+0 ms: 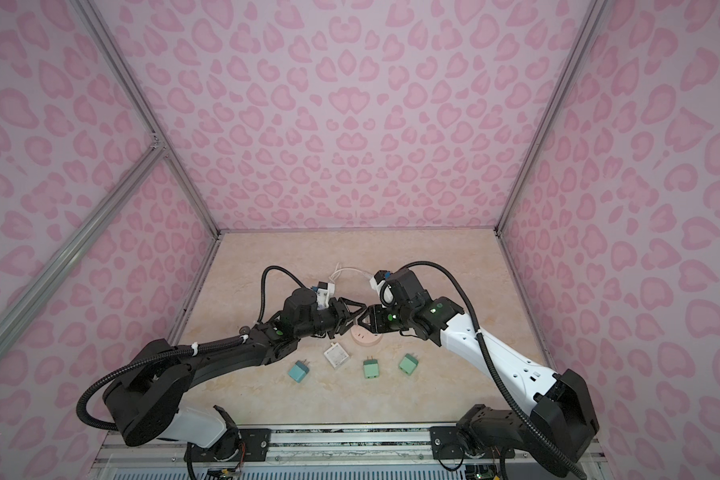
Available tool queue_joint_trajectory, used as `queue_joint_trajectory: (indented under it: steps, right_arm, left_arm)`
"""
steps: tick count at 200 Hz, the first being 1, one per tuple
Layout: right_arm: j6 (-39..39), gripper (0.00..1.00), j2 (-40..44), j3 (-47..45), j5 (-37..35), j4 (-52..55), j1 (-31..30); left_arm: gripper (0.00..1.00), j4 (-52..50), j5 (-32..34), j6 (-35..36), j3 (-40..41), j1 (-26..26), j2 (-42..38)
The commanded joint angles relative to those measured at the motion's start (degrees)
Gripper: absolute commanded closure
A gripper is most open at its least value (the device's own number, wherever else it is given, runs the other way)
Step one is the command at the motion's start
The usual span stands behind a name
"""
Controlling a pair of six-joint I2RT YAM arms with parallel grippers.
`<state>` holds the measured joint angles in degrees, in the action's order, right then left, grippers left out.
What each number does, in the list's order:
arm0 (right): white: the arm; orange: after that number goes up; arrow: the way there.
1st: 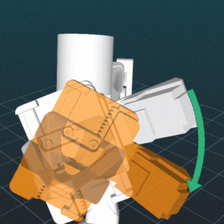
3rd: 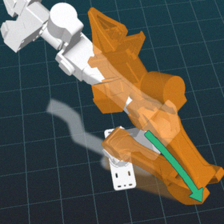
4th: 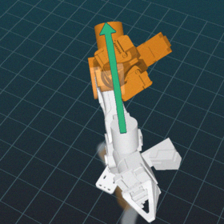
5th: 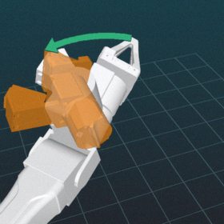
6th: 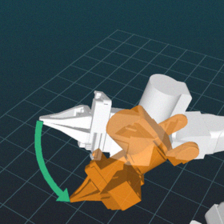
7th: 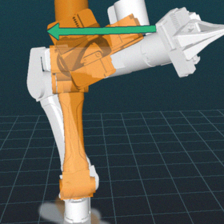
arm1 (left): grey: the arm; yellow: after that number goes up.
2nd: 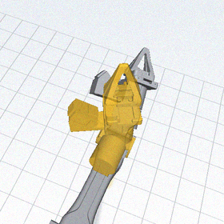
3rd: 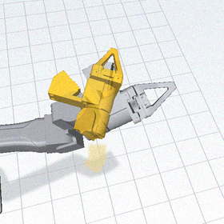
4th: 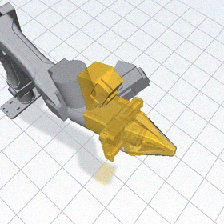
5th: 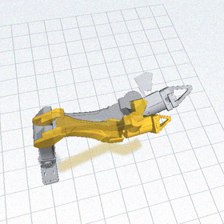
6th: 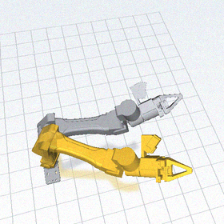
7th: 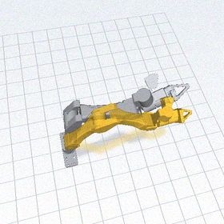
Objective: Insert plugs into power strip
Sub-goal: Pick up the plug from the bottom-right of the table.
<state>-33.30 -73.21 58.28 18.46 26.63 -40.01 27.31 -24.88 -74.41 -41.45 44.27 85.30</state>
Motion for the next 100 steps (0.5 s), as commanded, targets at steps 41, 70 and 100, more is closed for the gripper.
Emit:
queue_joint_trajectory:
  steps: [41,70,100]
  right_arm:
    - [-4.45,1.0,-2.61,2.04,-6.79,-9.34,1.25]
    - [-5.11,1.0,-2.68,4.59,-11.08,-2.28,0.82]
    - [-6.82,1.0,-3.46,8.52,-16.66,7.88,0.63]
  left_arm:
    - [0.51,-7.46,-3.06,3.68,0.6,0.38,0.48]
    - [0.48,-17.81,0.94,8.06,-0.99,-1.93,-1.01]
    - [0.46,-29.97,7.83,14.36,-5.15,-5.34,-1.51]
